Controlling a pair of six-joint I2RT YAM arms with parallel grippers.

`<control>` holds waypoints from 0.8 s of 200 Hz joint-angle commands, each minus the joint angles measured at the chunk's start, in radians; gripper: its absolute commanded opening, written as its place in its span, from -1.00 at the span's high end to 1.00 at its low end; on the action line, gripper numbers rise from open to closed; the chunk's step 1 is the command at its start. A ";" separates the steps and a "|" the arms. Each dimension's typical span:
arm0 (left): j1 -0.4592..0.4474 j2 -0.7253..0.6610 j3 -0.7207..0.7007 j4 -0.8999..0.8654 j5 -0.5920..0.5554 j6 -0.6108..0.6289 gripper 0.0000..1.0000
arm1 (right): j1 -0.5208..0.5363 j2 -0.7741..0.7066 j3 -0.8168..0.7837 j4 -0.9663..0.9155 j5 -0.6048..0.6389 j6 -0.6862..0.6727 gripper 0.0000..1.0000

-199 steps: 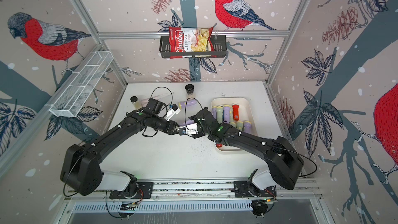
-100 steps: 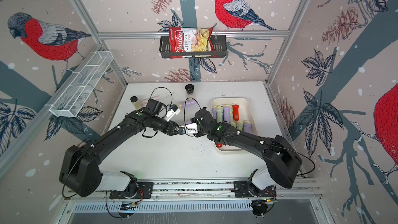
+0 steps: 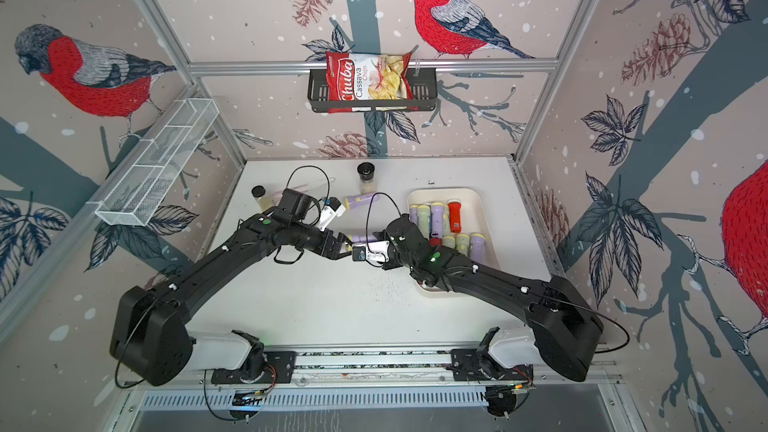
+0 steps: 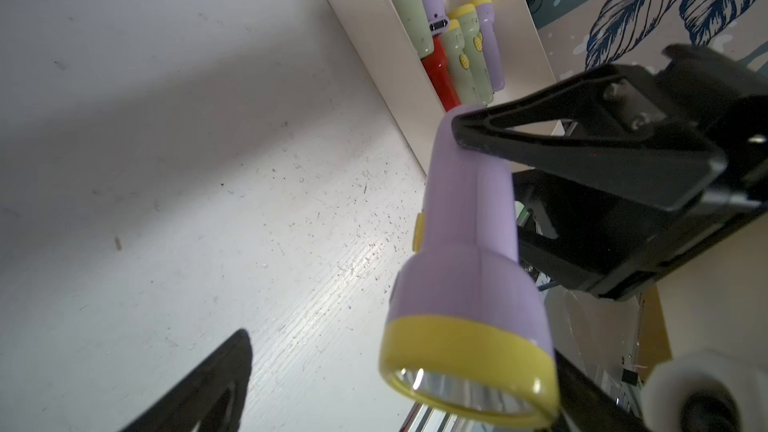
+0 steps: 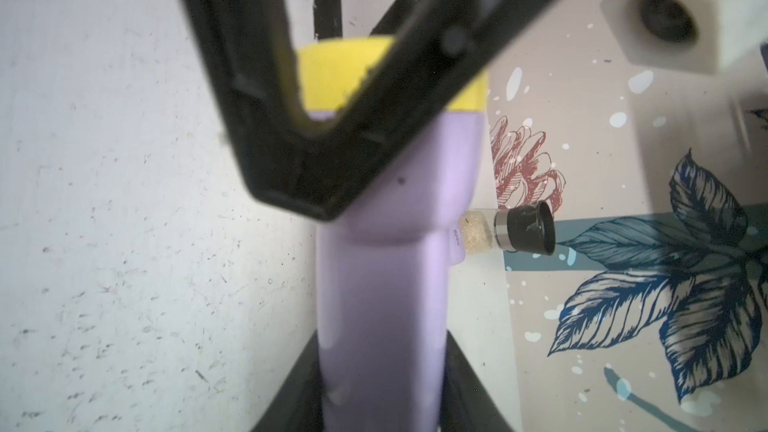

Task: Put the flashlights into the storage boxes
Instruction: Place the flashlight at the storage box.

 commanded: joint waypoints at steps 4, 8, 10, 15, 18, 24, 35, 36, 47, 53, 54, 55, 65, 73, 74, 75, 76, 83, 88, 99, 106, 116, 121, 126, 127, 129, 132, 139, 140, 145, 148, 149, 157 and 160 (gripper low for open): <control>0.001 -0.025 0.009 0.061 -0.112 -0.048 -0.92 | -0.005 -0.021 -0.040 0.082 -0.030 0.240 0.36; 0.001 -0.029 0.009 0.067 -0.126 -0.056 -0.92 | -0.007 -0.025 -0.051 0.089 -0.033 0.270 0.36; 0.001 -0.032 0.009 0.071 -0.134 -0.059 -0.92 | -0.009 -0.026 -0.055 0.091 -0.034 0.287 0.36; 0.001 -0.036 0.009 0.081 -0.153 -0.071 -0.92 | -0.010 -0.033 -0.067 0.101 -0.038 0.329 0.36; 0.001 -0.040 0.009 0.086 -0.162 -0.079 -0.92 | -0.012 -0.036 -0.075 0.108 -0.042 0.355 0.36; 0.001 -0.046 0.010 0.096 -0.187 -0.094 -0.92 | -0.013 -0.044 -0.091 0.124 -0.053 0.410 0.36; 0.001 -0.058 0.007 0.123 -0.224 -0.118 -0.92 | -0.018 -0.059 -0.120 0.157 -0.083 0.508 0.37; 0.001 -0.060 0.006 0.125 -0.228 -0.119 -0.92 | -0.018 -0.061 -0.122 0.161 -0.086 0.518 0.37; 0.001 -0.079 -0.010 0.167 -0.265 -0.147 -0.92 | -0.020 -0.071 -0.146 0.210 -0.117 0.632 0.39; 0.001 -0.090 -0.022 0.192 -0.287 -0.161 -0.92 | -0.020 -0.071 -0.155 0.236 -0.129 0.706 0.40; 0.001 -0.091 -0.023 0.197 -0.292 -0.164 -0.92 | -0.020 -0.071 -0.157 0.240 -0.132 0.719 0.40; 0.001 -0.092 -0.025 0.199 -0.296 -0.167 -0.92 | -0.020 -0.072 -0.158 0.242 -0.135 0.731 0.40; 0.001 -0.110 -0.051 0.247 -0.336 -0.184 -0.92 | -0.021 -0.070 -0.168 0.280 -0.152 0.849 0.41; 0.001 -0.122 -0.076 0.282 -0.368 -0.198 -0.92 | -0.020 -0.066 -0.176 0.304 -0.159 0.931 0.41; 0.001 -0.123 -0.078 0.286 -0.373 -0.200 -0.92 | -0.020 -0.066 -0.177 0.306 -0.159 0.940 0.41; 0.001 -0.124 -0.081 0.290 -0.375 -0.202 -0.92 | -0.020 -0.065 -0.179 0.308 -0.160 0.944 0.41; 0.001 -0.125 -0.083 0.294 -0.381 -0.205 -0.92 | -0.020 -0.064 -0.180 0.310 -0.161 0.954 0.41; 0.001 -0.134 -0.094 0.314 -0.412 -0.218 -0.93 | -0.020 -0.058 -0.184 0.319 -0.164 1.005 0.42; 0.001 -0.140 -0.105 0.328 -0.427 -0.227 -0.93 | -0.020 -0.058 -0.187 0.324 -0.163 1.033 0.42; 0.001 -0.152 -0.121 0.359 -0.447 -0.242 -0.92 | -0.020 -0.057 -0.197 0.333 -0.157 1.078 0.42; 0.002 -0.158 -0.134 0.378 -0.458 -0.249 -0.92 | -0.021 -0.058 -0.204 0.340 -0.149 1.106 0.42; 0.001 -0.165 -0.150 0.407 -0.473 -0.258 -0.92 | -0.025 -0.064 -0.213 0.348 -0.145 1.139 0.43; 0.001 -0.168 -0.156 0.419 -0.479 -0.260 -0.92 | -0.028 -0.065 -0.216 0.352 -0.145 1.159 0.43; 0.001 -0.170 -0.161 0.431 -0.487 -0.261 -0.92 | -0.031 -0.065 -0.218 0.353 -0.147 1.181 0.43; 0.001 -0.170 -0.163 0.434 -0.487 -0.261 -0.92 | -0.033 -0.065 -0.217 0.353 -0.147 1.186 0.43; 0.001 -0.169 -0.164 0.438 -0.488 -0.262 -0.92 | -0.034 -0.064 -0.217 0.353 -0.148 1.194 0.43; 0.001 -0.169 -0.167 0.442 -0.493 -0.263 -0.92 | -0.037 -0.064 -0.217 0.352 -0.152 1.207 0.43; 0.001 -0.165 -0.171 0.454 -0.497 -0.264 -0.92 | -0.046 -0.059 -0.213 0.346 -0.164 1.234 0.43; 0.001 -0.164 -0.171 0.455 -0.498 -0.264 -0.92 | -0.047 -0.058 -0.212 0.345 -0.165 1.239 0.43; 0.001 -0.158 -0.172 0.463 -0.499 -0.266 -0.92 | -0.055 -0.056 -0.207 0.338 -0.174 1.254 0.43; 0.001 -0.156 -0.174 0.468 -0.498 -0.268 -0.93 | -0.063 -0.054 -0.204 0.332 -0.177 1.264 0.43; 0.001 -0.154 -0.174 0.470 -0.498 -0.268 -0.92 | -0.065 -0.053 -0.204 0.330 -0.178 1.267 0.43; 0.001 -0.141 -0.175 0.478 -0.494 -0.270 -0.92 | -0.081 -0.048 -0.196 0.317 -0.183 1.295 0.43; 0.002 -0.136 -0.173 0.481 -0.492 -0.272 -0.92 | -0.088 -0.047 -0.194 0.313 -0.188 1.306 0.43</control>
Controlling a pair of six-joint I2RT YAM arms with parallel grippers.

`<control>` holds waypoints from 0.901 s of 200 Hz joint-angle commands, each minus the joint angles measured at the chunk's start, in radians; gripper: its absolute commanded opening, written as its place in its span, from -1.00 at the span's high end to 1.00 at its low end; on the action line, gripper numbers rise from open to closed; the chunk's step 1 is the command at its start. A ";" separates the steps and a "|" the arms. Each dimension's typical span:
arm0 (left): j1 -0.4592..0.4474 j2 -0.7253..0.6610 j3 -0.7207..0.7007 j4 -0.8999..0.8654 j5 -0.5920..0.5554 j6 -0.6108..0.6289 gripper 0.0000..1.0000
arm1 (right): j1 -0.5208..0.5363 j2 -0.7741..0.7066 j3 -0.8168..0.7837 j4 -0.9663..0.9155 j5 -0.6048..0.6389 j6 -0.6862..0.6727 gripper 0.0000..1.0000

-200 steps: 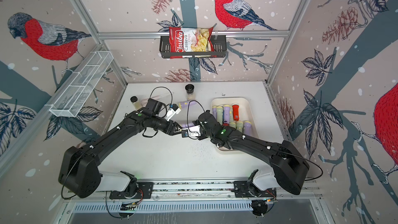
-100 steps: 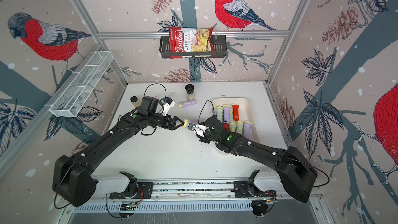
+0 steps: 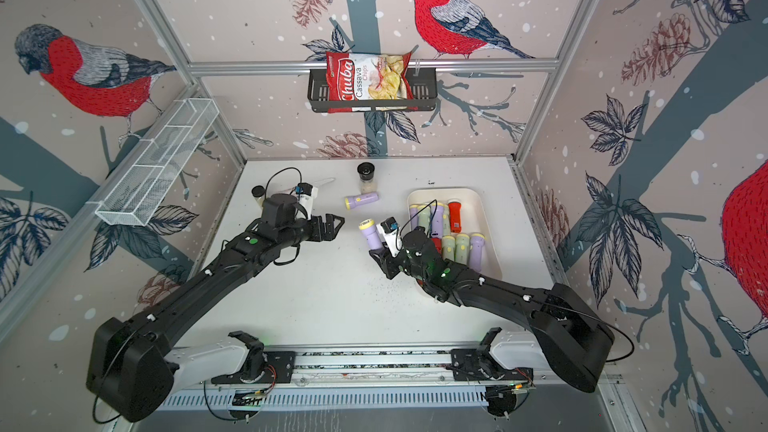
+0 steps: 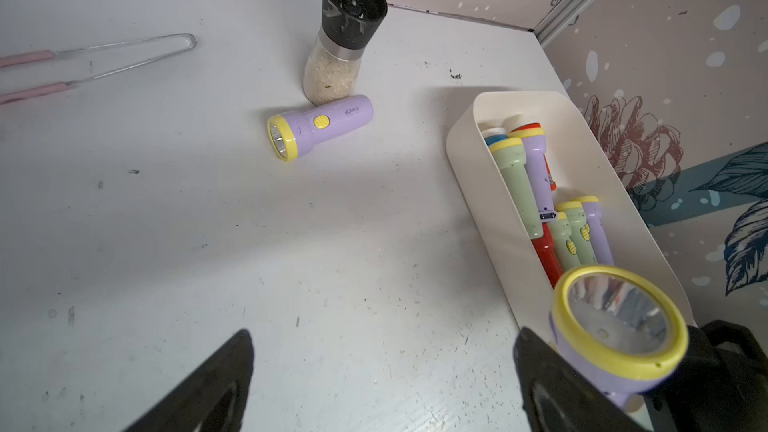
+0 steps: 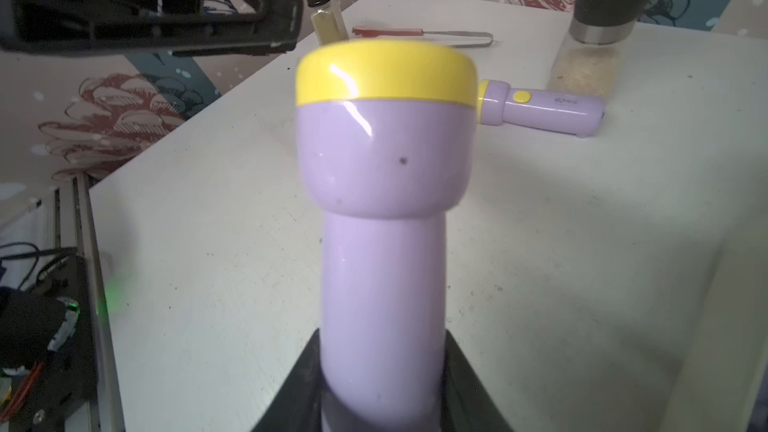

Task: Put the flashlights into the storage boxes
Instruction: Place the flashlight at the storage box.

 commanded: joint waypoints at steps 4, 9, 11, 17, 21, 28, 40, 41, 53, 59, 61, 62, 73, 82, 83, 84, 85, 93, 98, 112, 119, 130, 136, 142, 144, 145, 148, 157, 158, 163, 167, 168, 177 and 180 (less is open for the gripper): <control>0.000 0.028 -0.005 0.100 -0.023 -0.013 -0.92 | -0.044 0.009 0.023 0.022 -0.044 0.160 0.43; -0.001 0.037 -0.005 0.105 -0.021 -0.016 -0.92 | -0.058 0.010 0.025 0.017 -0.055 0.173 0.43; -0.001 0.041 -0.005 0.107 -0.021 -0.018 -0.92 | -0.064 0.010 0.025 0.015 -0.060 0.179 0.43; -0.001 0.049 -0.007 0.114 -0.017 -0.018 -0.93 | -0.082 0.010 0.026 0.011 -0.074 0.194 0.43; -0.003 0.056 -0.007 0.119 -0.013 -0.019 -0.93 | -0.098 0.008 0.028 0.005 -0.090 0.200 0.43; -0.004 0.064 -0.007 0.126 -0.008 -0.021 -0.92 | -0.124 0.002 0.030 -0.012 -0.114 0.199 0.43; -0.008 0.079 -0.004 0.140 -0.005 -0.020 -0.92 | -0.176 -0.009 0.042 -0.064 -0.134 0.188 0.43; -0.008 0.080 -0.003 0.141 -0.005 -0.020 -0.92 | -0.179 -0.009 0.045 -0.070 -0.136 0.186 0.43; -0.015 0.094 0.004 0.146 -0.009 -0.015 -0.92 | -0.247 -0.011 0.073 -0.152 -0.149 0.163 0.42; -0.017 0.102 0.006 0.149 -0.012 -0.014 -0.92 | -0.281 -0.012 0.087 -0.194 -0.153 0.155 0.42; -0.019 0.104 0.008 0.149 -0.013 -0.013 -0.92 | -0.293 -0.011 0.092 -0.207 -0.156 0.151 0.42; -0.019 0.105 0.010 0.149 -0.013 -0.013 -0.92 | -0.299 -0.011 0.094 -0.213 -0.157 0.149 0.42; -0.024 0.117 0.019 0.155 -0.016 -0.007 -0.92 | -0.372 -0.008 0.116 -0.276 -0.175 0.135 0.42; -0.027 0.127 0.026 0.159 -0.019 -0.005 -0.93 | -0.431 -0.005 0.125 -0.307 -0.196 0.133 0.42; -0.028 0.128 0.027 0.159 -0.019 -0.004 -0.93 | -0.441 -0.005 0.126 -0.308 -0.198 0.134 0.42; -0.028 0.129 0.028 0.159 -0.020 -0.003 -0.92 | -0.450 -0.004 0.127 -0.311 -0.204 0.134 0.42; -0.029 0.130 0.030 0.160 -0.020 -0.003 -0.92 | -0.458 -0.004 0.128 -0.314 -0.209 0.133 0.42; -0.030 0.139 0.038 0.161 -0.020 0.002 -0.92 | -0.512 0.004 0.133 -0.331 -0.240 0.133 0.42; -0.030 0.145 0.044 0.160 -0.019 0.005 -0.93 | -0.550 0.011 0.137 -0.338 -0.258 0.133 0.42; -0.032 0.160 0.061 0.155 -0.016 0.011 -0.93 | -0.618 0.043 0.164 -0.374 -0.294 0.118 0.40; -0.033 0.168 0.068 0.155 -0.013 0.015 -0.93 | -0.644 0.066 0.183 -0.396 -0.294 0.106 0.38; -0.033 0.178 0.078 0.155 -0.012 0.018 -0.93 | -0.672 0.110 0.222 -0.435 -0.292 0.083 0.37; -0.035 0.183 0.080 0.154 -0.010 0.020 -0.93 | -0.689 0.138 0.242 -0.455 -0.289 0.074 0.36; -0.035 0.188 0.084 0.153 -0.008 0.019 -0.93 | -0.705 0.163 0.267 -0.475 -0.285 0.067 0.36; -0.034 0.190 0.085 0.154 -0.008 0.019 -0.93 | -0.709 0.172 0.273 -0.479 -0.284 0.066 0.36; -0.035 0.190 0.086 0.154 -0.007 0.020 -0.93 | -0.712 0.176 0.277 -0.481 -0.284 0.064 0.36; -0.036 0.192 0.087 0.154 -0.006 0.022 -0.92 | -0.720 0.190 0.287 -0.488 -0.283 0.060 0.36; -0.037 0.197 0.089 0.154 -0.005 0.021 -0.92 | -0.742 0.226 0.317 -0.506 -0.279 0.052 0.36; -0.037 0.198 0.090 0.154 -0.005 0.022 -0.93 | -0.744 0.231 0.320 -0.508 -0.278 0.051 0.36; -0.037 0.199 0.090 0.154 -0.005 0.023 -0.93 | -0.753 0.250 0.337 -0.519 -0.275 0.046 0.36; -0.037 0.201 0.090 0.154 -0.005 0.023 -0.92 | -0.759 0.265 0.350 -0.526 -0.272 0.043 0.36; -0.037 0.201 0.089 0.153 -0.005 0.023 -0.92 | -0.760 0.268 0.353 -0.528 -0.270 0.042 0.36; -0.037 0.203 0.091 0.151 -0.005 0.025 -0.93 | -0.771 0.295 0.380 -0.544 -0.258 0.035 0.36; -0.037 0.204 0.091 0.151 -0.005 0.024 -0.93 | -0.772 0.303 0.388 -0.549 -0.254 0.032 0.35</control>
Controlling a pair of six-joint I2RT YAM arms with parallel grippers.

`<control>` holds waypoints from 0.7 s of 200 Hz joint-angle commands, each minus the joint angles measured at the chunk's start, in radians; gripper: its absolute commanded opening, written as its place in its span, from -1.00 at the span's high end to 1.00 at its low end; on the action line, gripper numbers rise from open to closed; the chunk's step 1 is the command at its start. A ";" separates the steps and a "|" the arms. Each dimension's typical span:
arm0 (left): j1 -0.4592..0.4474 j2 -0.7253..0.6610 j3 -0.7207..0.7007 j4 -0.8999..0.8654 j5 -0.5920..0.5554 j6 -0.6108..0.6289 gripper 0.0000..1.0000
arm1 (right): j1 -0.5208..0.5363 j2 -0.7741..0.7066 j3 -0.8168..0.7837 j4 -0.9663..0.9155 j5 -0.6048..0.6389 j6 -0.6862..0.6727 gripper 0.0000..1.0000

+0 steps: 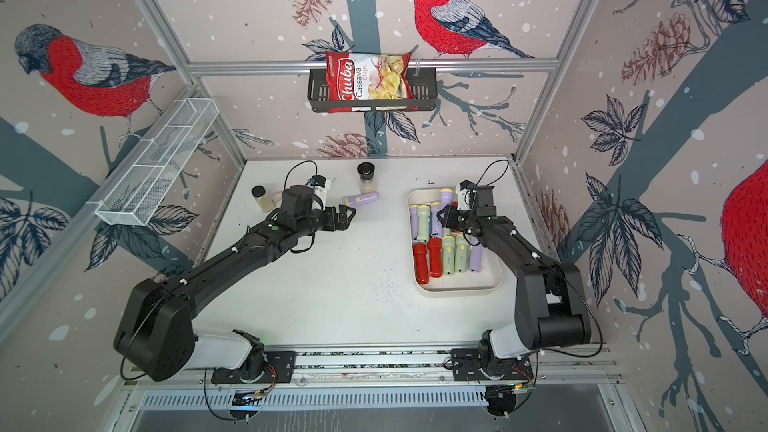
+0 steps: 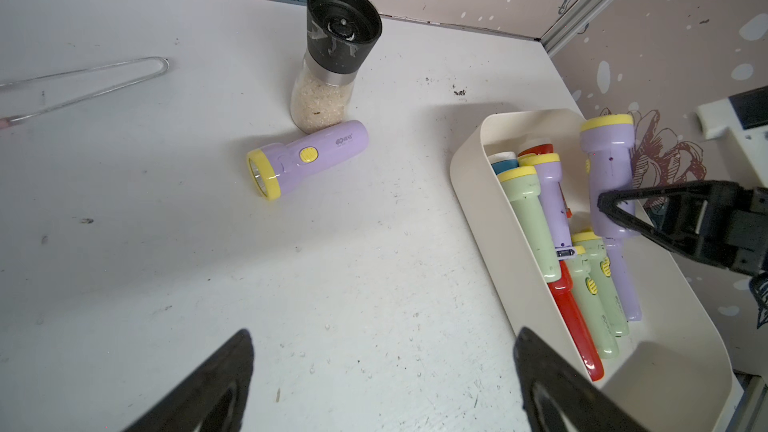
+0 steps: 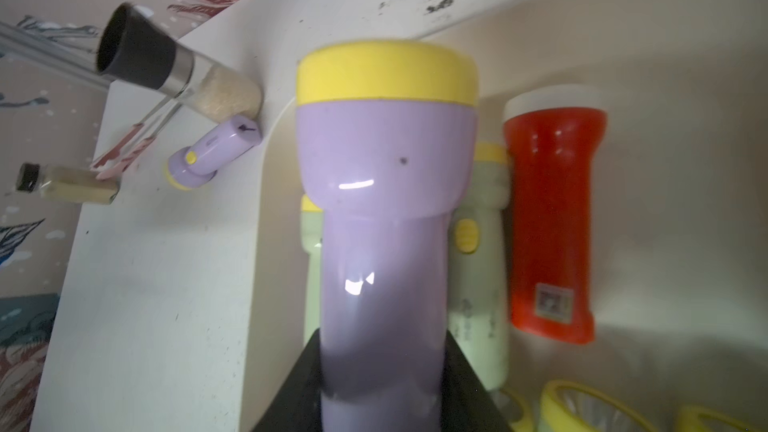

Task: Put the flashlights into the storage boxes
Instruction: Place the flashlight at the storage box.

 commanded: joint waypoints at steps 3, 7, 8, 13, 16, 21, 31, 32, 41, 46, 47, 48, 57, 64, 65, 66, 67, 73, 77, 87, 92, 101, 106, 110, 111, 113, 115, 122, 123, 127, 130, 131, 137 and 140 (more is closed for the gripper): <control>-0.002 0.006 0.009 0.033 0.011 0.019 -0.93 | -0.023 0.058 0.065 -0.072 0.008 -0.049 0.35; -0.002 0.007 0.009 0.032 0.011 0.020 -0.93 | -0.026 0.066 0.073 -0.077 0.010 -0.050 0.35; -0.001 0.007 0.009 0.031 0.012 0.021 -0.93 | -0.027 0.069 0.075 -0.078 0.010 -0.050 0.35; -0.002 0.009 0.009 0.031 0.010 0.022 -0.93 | -0.028 0.076 0.082 -0.081 0.013 -0.052 0.34; -0.002 0.009 0.009 0.030 0.009 0.022 -0.92 | -0.029 0.080 0.086 -0.082 0.015 -0.053 0.34; -0.002 0.010 0.009 0.028 0.007 0.024 -0.92 | -0.031 0.087 0.091 -0.085 0.019 -0.053 0.34; -0.002 0.013 0.011 0.027 0.004 0.025 -0.93 | -0.030 0.099 0.100 -0.086 0.027 -0.054 0.30; -0.001 0.014 0.011 0.027 0.003 0.025 -0.92 | -0.031 0.100 0.100 -0.086 0.028 -0.054 0.29; -0.002 0.016 0.014 0.026 0.002 0.027 -0.93 | -0.033 0.112 0.106 -0.089 0.030 -0.057 0.27; -0.002 0.018 0.016 0.026 0.001 0.027 -0.92 | -0.034 0.119 0.109 -0.087 0.030 -0.058 0.27; -0.002 0.018 0.015 0.026 0.001 0.028 -0.93 | -0.034 0.120 0.110 -0.087 0.030 -0.059 0.27; -0.002 0.018 0.015 0.026 0.002 0.027 -0.93 | -0.034 0.121 0.110 -0.087 0.030 -0.060 0.27; -0.001 0.021 0.017 0.026 0.002 0.027 -0.92 | -0.036 0.135 0.117 -0.088 0.037 -0.062 0.26; -0.002 0.023 0.018 0.027 0.003 0.029 -0.92 | -0.036 0.144 0.125 -0.096 0.044 -0.065 0.26; -0.002 0.023 0.018 0.028 0.004 0.029 -0.92 | -0.035 0.146 0.127 -0.097 0.046 -0.065 0.26; -0.003 0.024 0.019 0.029 0.004 0.029 -0.93 | -0.036 0.148 0.129 -0.099 0.047 -0.066 0.26; -0.003 0.023 0.020 0.028 0.005 0.029 -0.93 | -0.036 0.149 0.130 -0.100 0.049 -0.066 0.25; -0.002 0.026 0.021 0.027 0.006 0.028 -0.92 | -0.036 0.157 0.136 -0.107 0.059 -0.067 0.22; -0.002 0.026 0.021 0.027 0.006 0.028 -0.92 | -0.036 0.161 0.140 -0.111 0.066 -0.070 0.20; -0.002 0.026 0.023 0.025 0.006 0.030 -0.93 | -0.036 0.161 0.144 -0.116 0.082 -0.069 0.12; -0.003 0.025 0.025 0.023 0.006 0.031 -0.93 | -0.036 0.161 0.147 -0.116 0.085 -0.068 0.09; -0.002 0.024 0.023 0.021 0.004 0.034 -0.93 | -0.037 0.155 0.147 -0.115 0.091 -0.066 0.08; -0.001 0.022 0.022 0.020 0.002 0.035 -0.92 | -0.037 0.151 0.146 -0.114 0.093 -0.066 0.10; -0.002 0.021 0.021 0.020 0.001 0.034 -0.92 | -0.038 0.150 0.147 -0.115 0.096 -0.066 0.12; -0.001 0.020 0.021 0.020 0.000 0.034 -0.92 | -0.038 0.150 0.148 -0.115 0.097 -0.065 0.13; -0.002 0.021 0.022 0.020 0.000 0.035 -0.93 | -0.037 0.148 0.148 -0.116 0.101 -0.066 0.14; -0.002 0.019 0.021 0.020 -0.001 0.035 -0.92 | -0.038 0.147 0.148 -0.116 0.103 -0.065 0.15; -0.002 0.017 0.018 0.020 -0.003 0.035 -0.93 | -0.039 0.142 0.149 -0.118 0.117 -0.065 0.18; -0.003 0.017 0.018 0.020 -0.003 0.035 -0.93 | -0.040 0.143 0.149 -0.118 0.119 -0.065 0.18; -0.002 0.015 0.017 0.020 -0.003 0.035 -0.92 | -0.040 0.139 0.149 -0.120 0.130 -0.064 0.19; -0.002 0.015 0.017 0.020 -0.003 0.035 -0.92 | -0.041 0.137 0.150 -0.121 0.136 -0.062 0.19; -0.003 0.015 0.017 0.020 -0.003 0.035 -0.93 | -0.041 0.135 0.150 -0.122 0.140 -0.062 0.19; -0.002 0.014 0.017 0.019 -0.004 0.036 -0.93 | -0.042 0.132 0.151 -0.124 0.156 -0.062 0.19; -0.003 0.014 0.017 0.019 -0.005 0.037 -0.93 | -0.043 0.131 0.151 -0.125 0.167 -0.061 0.19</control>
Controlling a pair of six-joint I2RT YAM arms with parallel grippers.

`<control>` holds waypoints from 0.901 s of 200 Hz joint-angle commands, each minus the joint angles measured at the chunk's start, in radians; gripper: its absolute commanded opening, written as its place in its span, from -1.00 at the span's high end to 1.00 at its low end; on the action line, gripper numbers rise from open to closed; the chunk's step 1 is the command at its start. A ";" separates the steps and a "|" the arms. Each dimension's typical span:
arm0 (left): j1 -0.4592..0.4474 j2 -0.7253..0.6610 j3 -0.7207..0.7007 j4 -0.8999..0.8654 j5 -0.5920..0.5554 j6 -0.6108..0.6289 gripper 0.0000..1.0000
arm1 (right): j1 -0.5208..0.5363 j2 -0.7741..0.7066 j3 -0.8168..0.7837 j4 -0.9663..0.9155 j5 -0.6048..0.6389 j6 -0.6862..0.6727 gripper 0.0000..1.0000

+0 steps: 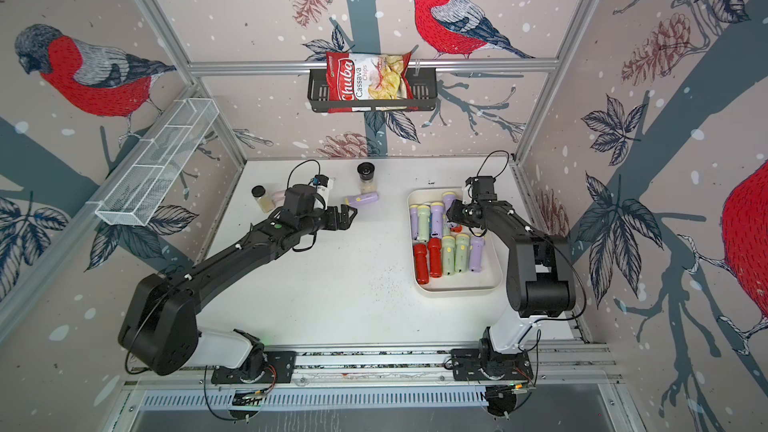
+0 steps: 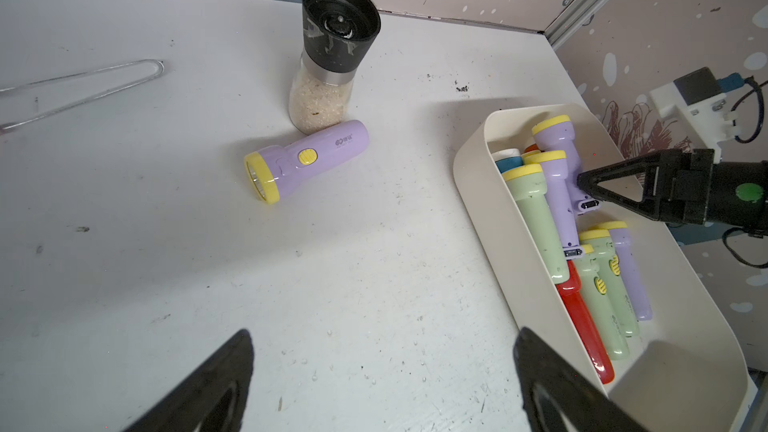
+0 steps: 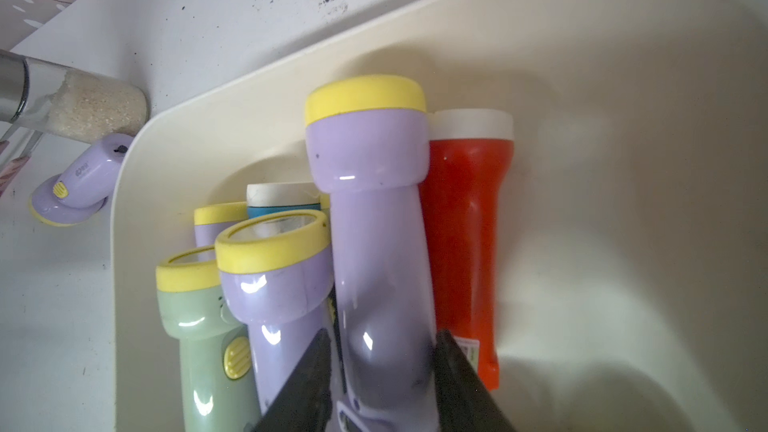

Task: Put the flashlights into the storage boxes
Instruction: Place the flashlight at the storage box.

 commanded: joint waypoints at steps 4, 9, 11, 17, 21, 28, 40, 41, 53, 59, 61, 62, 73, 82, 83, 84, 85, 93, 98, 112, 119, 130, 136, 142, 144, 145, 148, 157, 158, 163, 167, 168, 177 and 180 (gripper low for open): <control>-0.001 -0.007 0.002 0.022 -0.001 0.017 -0.93 | -0.008 -0.020 0.010 -0.014 0.083 -0.005 0.19; -0.001 -0.007 0.002 0.022 -0.001 0.017 -0.92 | -0.009 -0.022 0.009 -0.015 0.097 -0.005 0.19; -0.001 -0.007 0.002 0.022 -0.001 0.017 -0.93 | -0.010 -0.022 0.010 -0.016 0.101 -0.007 0.19; -0.001 -0.008 0.000 0.022 -0.001 0.017 -0.92 | -0.013 -0.021 0.013 -0.020 0.109 -0.009 0.20; 0.000 -0.007 0.000 0.023 -0.001 0.017 -0.92 | -0.015 -0.021 0.013 -0.022 0.111 -0.009 0.20; -0.001 -0.007 0.000 0.024 -0.002 0.017 -0.92 | -0.017 -0.022 0.014 -0.025 0.113 -0.011 0.20; -0.001 -0.003 0.000 0.023 -0.001 0.018 -0.93 | -0.019 -0.022 0.015 -0.028 0.117 -0.014 0.20; -0.001 -0.002 0.000 0.024 -0.001 0.018 -0.93 | -0.019 -0.021 0.014 -0.028 0.117 -0.014 0.20; -0.001 0.002 0.000 0.023 0.000 0.018 -0.93 | -0.019 -0.022 0.015 -0.033 0.117 -0.013 0.20; -0.001 0.004 0.000 0.025 0.002 0.017 -0.92 | -0.019 -0.024 0.017 -0.033 0.111 -0.015 0.19; -0.001 0.004 0.000 0.026 0.004 0.017 -0.92 | -0.019 -0.024 0.016 -0.033 0.109 -0.014 0.19; -0.002 0.005 0.000 0.026 0.004 0.017 -0.92 | -0.019 -0.024 0.016 -0.033 0.108 -0.014 0.18; -0.001 0.008 0.001 0.028 0.004 0.017 -0.92 | -0.019 -0.036 0.014 -0.029 0.092 -0.016 0.14; 0.000 0.011 0.000 0.030 0.005 0.017 -0.92 | -0.015 -0.052 0.010 -0.024 0.087 -0.016 0.12; -0.001 0.012 0.000 0.030 0.005 0.017 -0.93 | -0.014 -0.053 0.010 -0.023 0.087 -0.016 0.12; -0.001 0.013 0.000 0.031 0.005 0.017 -0.92 | -0.014 -0.056 0.009 -0.023 0.086 -0.018 0.12; -0.001 0.014 0.001 0.031 0.004 0.017 -0.93 | -0.012 -0.058 0.008 -0.023 0.086 -0.019 0.12; -0.002 0.021 0.001 0.035 0.009 0.016 -0.93 | -0.004 -0.078 0.006 -0.020 0.092 -0.024 0.09; -0.001 0.028 0.002 0.038 0.012 0.015 -0.92 | 0.003 -0.089 0.004 -0.020 0.095 -0.028 0.08; 0.000 0.059 0.012 0.034 0.026 0.016 -0.93 | 0.022 -0.127 -0.004 -0.017 0.114 -0.041 0.05; 0.000 0.076 0.020 0.030 0.036 0.015 -0.93 | 0.029 -0.146 -0.009 -0.015 0.128 -0.044 0.01; 0.000 0.103 0.030 0.030 0.055 0.011 -0.93 | 0.036 -0.165 -0.018 -0.014 0.145 -0.042 -0.03; -0.001 0.116 0.031 0.030 0.063 0.007 -0.92 | 0.034 -0.173 -0.023 -0.015 0.151 -0.040 -0.03; -0.001 0.126 0.032 0.035 0.072 0.004 -0.93 | 0.032 -0.176 -0.026 -0.016 0.157 -0.037 -0.04; -0.001 0.129 0.032 0.037 0.074 0.004 -0.93 | 0.031 -0.177 -0.027 -0.017 0.158 -0.036 -0.05; -0.001 0.129 0.032 0.038 0.075 0.004 -0.93 | 0.031 -0.179 -0.028 -0.018 0.160 -0.035 -0.05; -0.001 0.133 0.031 0.040 0.079 0.002 -0.92 | 0.029 -0.179 -0.029 -0.019 0.163 -0.033 -0.06; 0.000 0.142 0.031 0.046 0.083 -0.001 -0.92 | 0.025 -0.177 -0.031 -0.024 0.172 -0.031 -0.07; -0.001 0.143 0.031 0.046 0.084 -0.001 -0.93 | 0.024 -0.177 -0.031 -0.025 0.173 -0.032 -0.07; -0.002 0.146 0.031 0.048 0.084 -0.002 -0.92 | 0.024 -0.176 -0.031 -0.029 0.177 -0.033 -0.08; -0.001 0.150 0.032 0.048 0.084 -0.002 -0.92 | 0.024 -0.174 -0.031 -0.032 0.179 -0.034 -0.08; -0.001 0.150 0.032 0.048 0.084 -0.001 -0.93 | 0.024 -0.174 -0.031 -0.033 0.180 -0.033 -0.08; -0.001 0.157 0.032 0.048 0.080 -0.001 -0.93 | 0.023 -0.175 -0.035 -0.033 0.182 -0.035 -0.09; 0.000 0.159 0.032 0.048 0.080 -0.002 -0.92 | 0.024 -0.173 -0.037 -0.032 0.183 -0.034 -0.09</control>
